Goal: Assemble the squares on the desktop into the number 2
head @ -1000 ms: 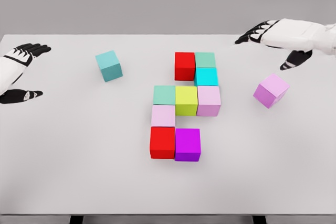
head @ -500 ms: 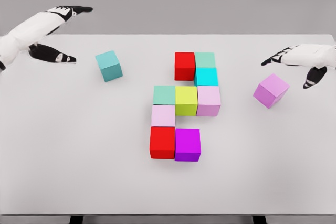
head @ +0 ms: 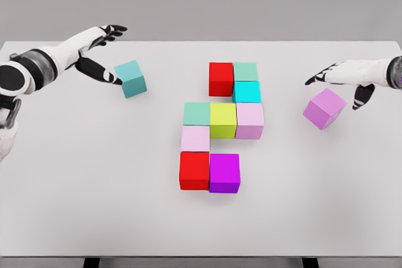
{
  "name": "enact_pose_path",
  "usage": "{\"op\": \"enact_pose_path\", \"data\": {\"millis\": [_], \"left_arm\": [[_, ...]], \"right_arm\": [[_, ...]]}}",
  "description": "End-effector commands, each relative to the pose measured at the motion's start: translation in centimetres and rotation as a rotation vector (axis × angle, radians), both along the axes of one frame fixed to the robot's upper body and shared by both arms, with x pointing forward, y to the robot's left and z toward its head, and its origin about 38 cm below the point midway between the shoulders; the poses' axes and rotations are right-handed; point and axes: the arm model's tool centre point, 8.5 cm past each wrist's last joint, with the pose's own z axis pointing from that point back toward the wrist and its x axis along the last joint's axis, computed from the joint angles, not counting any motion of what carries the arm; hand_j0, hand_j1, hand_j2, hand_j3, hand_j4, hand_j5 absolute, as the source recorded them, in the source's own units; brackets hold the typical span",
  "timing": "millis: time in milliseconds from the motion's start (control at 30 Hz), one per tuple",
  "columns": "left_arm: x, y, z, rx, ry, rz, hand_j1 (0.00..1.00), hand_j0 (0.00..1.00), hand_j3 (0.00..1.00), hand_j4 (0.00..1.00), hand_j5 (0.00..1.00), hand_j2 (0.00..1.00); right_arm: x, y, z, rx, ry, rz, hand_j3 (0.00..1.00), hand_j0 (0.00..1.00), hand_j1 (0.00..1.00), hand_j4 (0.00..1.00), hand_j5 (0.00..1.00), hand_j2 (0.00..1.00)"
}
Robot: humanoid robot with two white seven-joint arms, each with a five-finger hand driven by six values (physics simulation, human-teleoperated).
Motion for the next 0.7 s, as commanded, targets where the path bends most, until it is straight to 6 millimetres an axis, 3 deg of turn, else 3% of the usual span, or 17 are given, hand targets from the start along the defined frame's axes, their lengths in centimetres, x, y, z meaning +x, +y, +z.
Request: {"op": "enact_pose_path", "data": {"millis": [0,133,233,433,533,667], "left_arm": [[-0.1,-0.6,-0.6,0.018,0.016,-0.010,1.00,1.00,1.00,1.00,1.00,1.00],[0.4,-3.0,0.7,0.058,-0.010,-0.072,1.00,1.00,1.00,1.00,1.00,1.00],[0.5,-3.8,0.6,0.075,-0.005,-0.090,1.00,1.00,1.00,1.00,1.00,1.00],[1.2,-3.1,-0.5,0.083,0.027,-0.062,1.00,1.00,1.00,1.00,1.00,1.00],[2.0,-2.5,-1.4,0.065,0.058,-0.031,1.00,1.00,1.00,1.00,1.00,1.00],[2.8,-1.7,-2.2,0.030,0.089,0.010,1.00,1.00,1.00,1.00,1.00,1.00]], "right_arm": [[0.1,0.4,-0.6,-0.005,0.009,0.006,1.00,1.00,1.00,1.00,1.00,1.00],[-0.2,0.5,-1.4,-0.015,0.032,0.024,1.00,1.00,1.00,1.00,1.00,1.00],[-0.1,0.4,-1.9,-0.018,0.044,0.023,1.00,1.00,1.00,1.00,1.00,1.00],[-0.2,0.7,-2.2,-0.018,0.051,0.034,0.99,0.99,0.99,0.99,0.99,0.99],[-0.1,1.2,-2.3,-0.011,0.052,0.045,0.69,0.69,0.69,0.69,0.69,0.69],[-0.2,1.4,-2.5,-0.009,0.055,0.049,0.60,0.60,0.60,0.60,0.60,0.60]]}}
